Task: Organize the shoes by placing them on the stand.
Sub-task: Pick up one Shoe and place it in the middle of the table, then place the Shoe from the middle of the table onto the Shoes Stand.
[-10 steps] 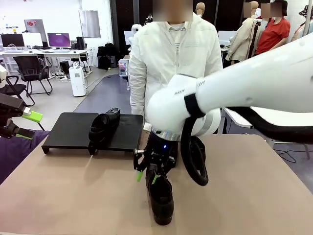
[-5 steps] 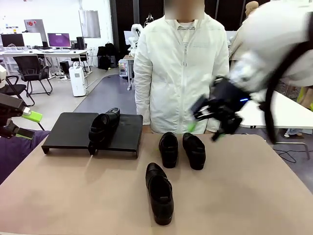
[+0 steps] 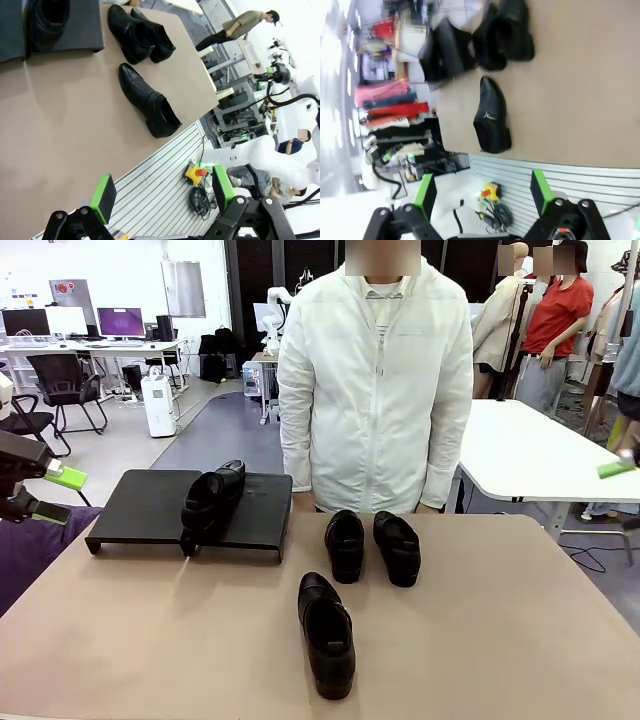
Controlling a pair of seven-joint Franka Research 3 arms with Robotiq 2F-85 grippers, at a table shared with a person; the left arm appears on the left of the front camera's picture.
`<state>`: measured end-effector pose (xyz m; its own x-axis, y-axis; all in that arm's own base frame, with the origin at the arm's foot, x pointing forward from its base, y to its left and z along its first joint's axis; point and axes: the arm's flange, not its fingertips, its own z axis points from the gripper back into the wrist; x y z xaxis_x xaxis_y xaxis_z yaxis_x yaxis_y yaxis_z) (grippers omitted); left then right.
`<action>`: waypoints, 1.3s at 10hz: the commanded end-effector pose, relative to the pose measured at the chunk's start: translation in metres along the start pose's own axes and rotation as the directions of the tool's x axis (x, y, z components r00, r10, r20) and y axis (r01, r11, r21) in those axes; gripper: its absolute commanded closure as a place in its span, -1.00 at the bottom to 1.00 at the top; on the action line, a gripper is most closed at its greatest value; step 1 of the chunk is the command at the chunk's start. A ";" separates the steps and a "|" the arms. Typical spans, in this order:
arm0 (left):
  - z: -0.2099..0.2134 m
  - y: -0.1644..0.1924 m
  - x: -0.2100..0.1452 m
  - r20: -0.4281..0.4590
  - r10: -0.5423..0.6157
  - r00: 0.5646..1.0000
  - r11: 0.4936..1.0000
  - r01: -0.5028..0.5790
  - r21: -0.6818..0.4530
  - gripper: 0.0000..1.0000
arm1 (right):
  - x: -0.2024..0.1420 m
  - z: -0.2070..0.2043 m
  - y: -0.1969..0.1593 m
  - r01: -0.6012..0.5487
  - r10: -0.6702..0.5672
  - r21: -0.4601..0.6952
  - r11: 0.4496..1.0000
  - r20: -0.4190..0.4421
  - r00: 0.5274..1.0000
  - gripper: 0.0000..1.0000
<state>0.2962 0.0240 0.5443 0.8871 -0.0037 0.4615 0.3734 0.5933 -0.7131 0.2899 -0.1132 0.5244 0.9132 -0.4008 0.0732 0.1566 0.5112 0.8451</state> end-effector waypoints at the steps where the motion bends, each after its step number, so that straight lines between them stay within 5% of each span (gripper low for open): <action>1: 0.001 0.002 -0.001 0.000 -0.019 1.000 1.000 0.019 -0.011 -1.00 | 0.004 -0.032 -0.009 0.036 -0.035 -0.030 0.999 0.042 0.999 -1.00; 2: 0.001 0.002 -0.001 0.000 -0.019 1.000 1.000 0.019 -0.011 -1.00 | 0.014 -0.056 0.002 0.053 -0.041 -0.220 0.974 0.062 0.997 -1.00; 3: 0.001 0.002 -0.001 0.000 -0.019 1.000 1.000 0.019 -0.011 -1.00 | 0.000 -0.003 -0.019 0.045 -0.045 -0.007 0.999 0.029 0.999 -1.00; 13: 0.001 0.002 -0.001 0.000 -0.019 1.000 1.000 0.019 -0.011 -1.00 | 0.000 -0.003 -0.019 0.045 -0.045 -0.007 0.999 0.029 0.999 -1.00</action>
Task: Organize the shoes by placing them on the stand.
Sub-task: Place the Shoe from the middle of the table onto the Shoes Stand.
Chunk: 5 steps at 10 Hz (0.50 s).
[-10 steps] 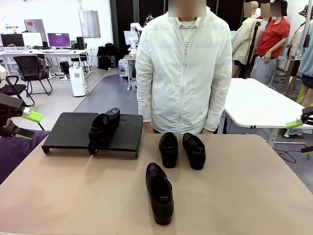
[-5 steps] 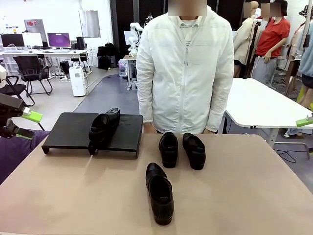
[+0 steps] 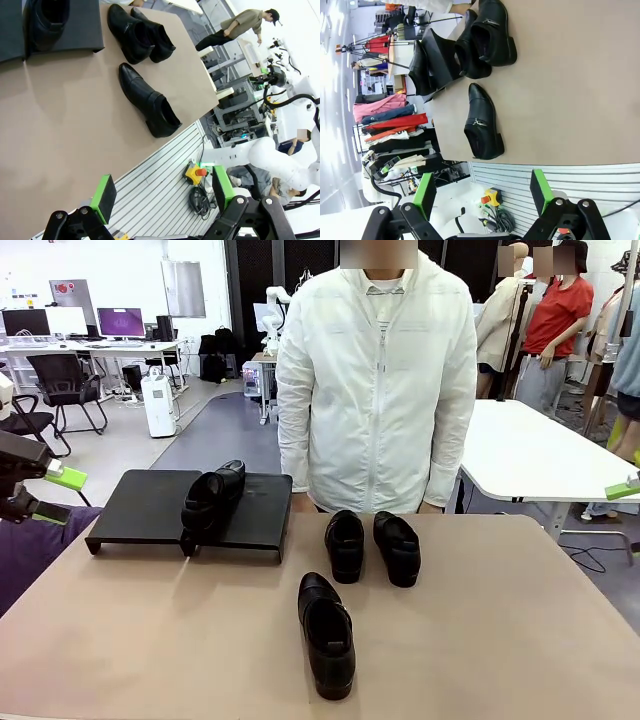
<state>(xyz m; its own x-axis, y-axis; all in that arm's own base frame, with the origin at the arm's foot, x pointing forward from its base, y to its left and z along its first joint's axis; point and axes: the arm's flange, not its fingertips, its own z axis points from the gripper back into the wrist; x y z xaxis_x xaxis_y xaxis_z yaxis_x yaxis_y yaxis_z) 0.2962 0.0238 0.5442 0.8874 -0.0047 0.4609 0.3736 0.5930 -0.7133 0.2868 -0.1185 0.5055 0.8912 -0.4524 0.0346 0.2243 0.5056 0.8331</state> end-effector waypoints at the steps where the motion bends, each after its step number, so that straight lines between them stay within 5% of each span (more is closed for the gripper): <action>1: 0.000 0.000 0.000 0.000 0.000 1.000 1.000 0.000 0.000 -1.00 | 0.002 0.002 0.001 -0.017 0.017 0.021 1.000 0.002 1.000 -1.00; 2: -0.039 -0.050 0.021 -0.071 0.122 0.990 0.966 -0.102 0.237 -1.00 | 0.002 0.002 0.001 -0.017 0.017 0.021 1.000 0.002 1.000 -1.00; 4: -0.154 -0.120 0.051 -0.297 0.024 0.955 0.940 0.080 0.331 -1.00 | 0.002 0.002 0.001 -0.017 0.017 0.021 1.000 0.002 1.000 -1.00; 5: -0.209 -0.132 0.056 -0.341 0.044 0.939 0.918 0.096 0.385 -1.00 | 0.002 0.002 0.001 -0.017 0.017 0.021 1.000 0.002 1.000 -1.00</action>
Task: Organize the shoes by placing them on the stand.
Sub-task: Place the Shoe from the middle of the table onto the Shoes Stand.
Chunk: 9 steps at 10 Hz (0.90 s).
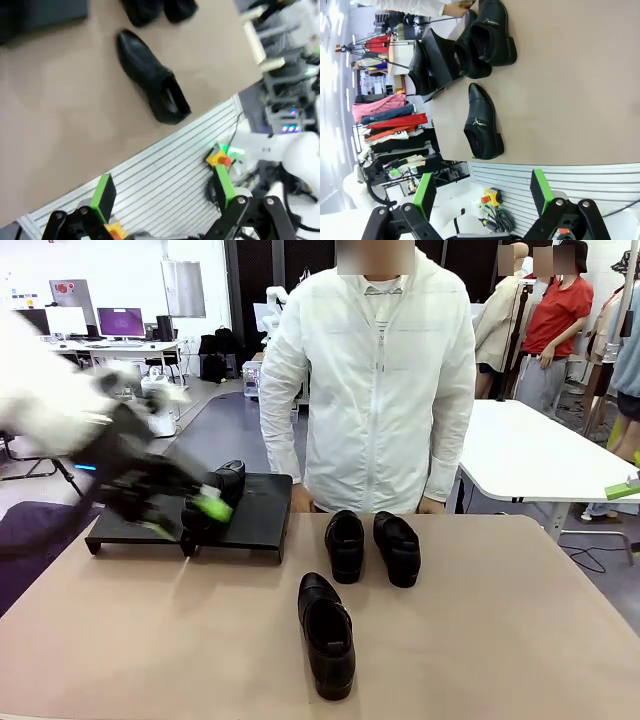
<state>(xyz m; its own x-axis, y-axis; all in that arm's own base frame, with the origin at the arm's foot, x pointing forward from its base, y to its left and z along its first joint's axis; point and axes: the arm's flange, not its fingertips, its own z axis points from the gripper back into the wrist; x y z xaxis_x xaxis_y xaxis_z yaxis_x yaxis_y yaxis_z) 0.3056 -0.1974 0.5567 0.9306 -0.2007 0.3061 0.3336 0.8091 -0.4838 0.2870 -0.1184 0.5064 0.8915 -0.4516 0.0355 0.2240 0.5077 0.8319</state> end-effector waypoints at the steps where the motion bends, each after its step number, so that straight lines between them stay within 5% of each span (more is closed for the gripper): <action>1: -0.062 -0.019 0.058 -0.142 0.028 0.989 0.985 -0.003 0.171 -1.00 | 0.002 0.001 0.000 -0.016 0.016 0.023 1.000 0.003 1.000 -1.00; 4: -0.121 -0.067 0.069 -0.205 0.006 0.979 0.965 0.048 0.258 -1.00 | 0.002 0.001 0.000 -0.016 0.016 0.023 1.000 0.003 1.000 -1.00; 5: -0.123 -0.055 0.042 -0.186 -0.004 0.983 0.981 0.040 0.189 -1.00 | 0.002 0.001 0.000 -0.016 0.016 0.023 1.000 0.003 1.000 -1.00; 9: -0.159 -0.053 0.062 -0.218 0.023 0.976 0.978 0.024 0.207 -1.00 | 0.002 0.001 0.000 -0.016 0.016 0.023 1.000 0.003 1.000 -1.00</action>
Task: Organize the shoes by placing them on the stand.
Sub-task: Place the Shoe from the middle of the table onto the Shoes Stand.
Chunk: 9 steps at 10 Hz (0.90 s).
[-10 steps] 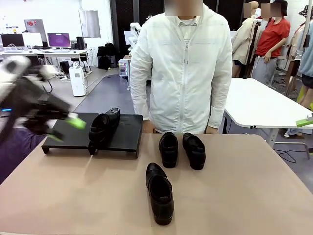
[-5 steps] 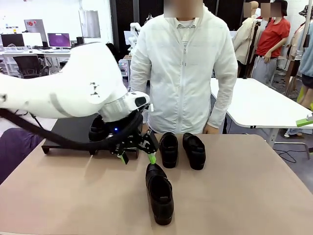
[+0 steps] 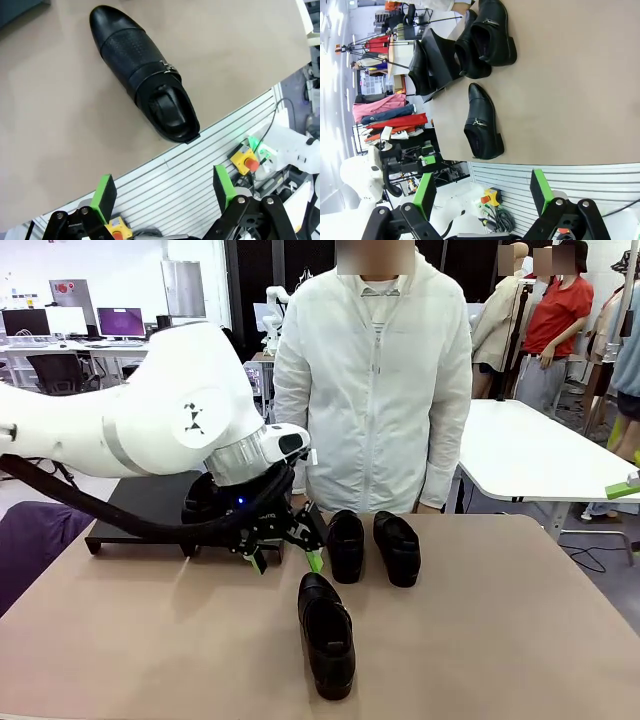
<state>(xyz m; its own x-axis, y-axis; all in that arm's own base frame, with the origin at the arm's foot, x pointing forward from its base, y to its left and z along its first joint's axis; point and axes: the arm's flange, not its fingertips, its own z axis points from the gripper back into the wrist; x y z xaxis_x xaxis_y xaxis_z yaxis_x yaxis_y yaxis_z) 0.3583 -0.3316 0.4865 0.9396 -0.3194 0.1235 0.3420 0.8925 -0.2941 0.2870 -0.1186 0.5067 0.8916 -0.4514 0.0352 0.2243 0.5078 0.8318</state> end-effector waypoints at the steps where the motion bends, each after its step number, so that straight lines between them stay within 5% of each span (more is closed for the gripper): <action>1: -0.037 0.003 0.020 0.013 0.118 0.993 0.993 -0.118 0.001 -1.00 | 0.002 0.001 0.000 -0.016 0.016 0.024 1.000 0.003 1.000 -1.00; 3: -0.071 0.009 0.024 -0.031 0.252 0.967 0.968 -0.252 0.012 -1.00 | 0.002 0.001 0.000 -0.016 0.016 0.024 1.000 0.003 1.000 -1.00; 5: -0.096 0.013 0.021 -0.111 0.290 0.951 0.957 -0.287 0.044 -1.00 | 0.002 0.001 0.000 -0.016 0.016 0.024 1.000 0.003 1.000 -1.00; 9: -0.139 0.014 0.020 -0.127 0.314 0.941 0.948 -0.303 0.100 -1.00 | 0.002 0.001 0.000 -0.016 0.016 0.024 1.000 0.003 1.000 -1.00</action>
<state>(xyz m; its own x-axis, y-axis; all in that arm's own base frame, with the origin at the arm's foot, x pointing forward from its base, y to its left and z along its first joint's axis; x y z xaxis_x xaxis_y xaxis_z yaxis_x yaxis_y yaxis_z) 0.3796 -0.3633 0.3539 0.9902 -0.0787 -0.1156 0.0487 0.9690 -0.2423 0.2869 -0.1186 0.5068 0.8917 -0.4513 0.0351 0.2243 0.5077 0.8318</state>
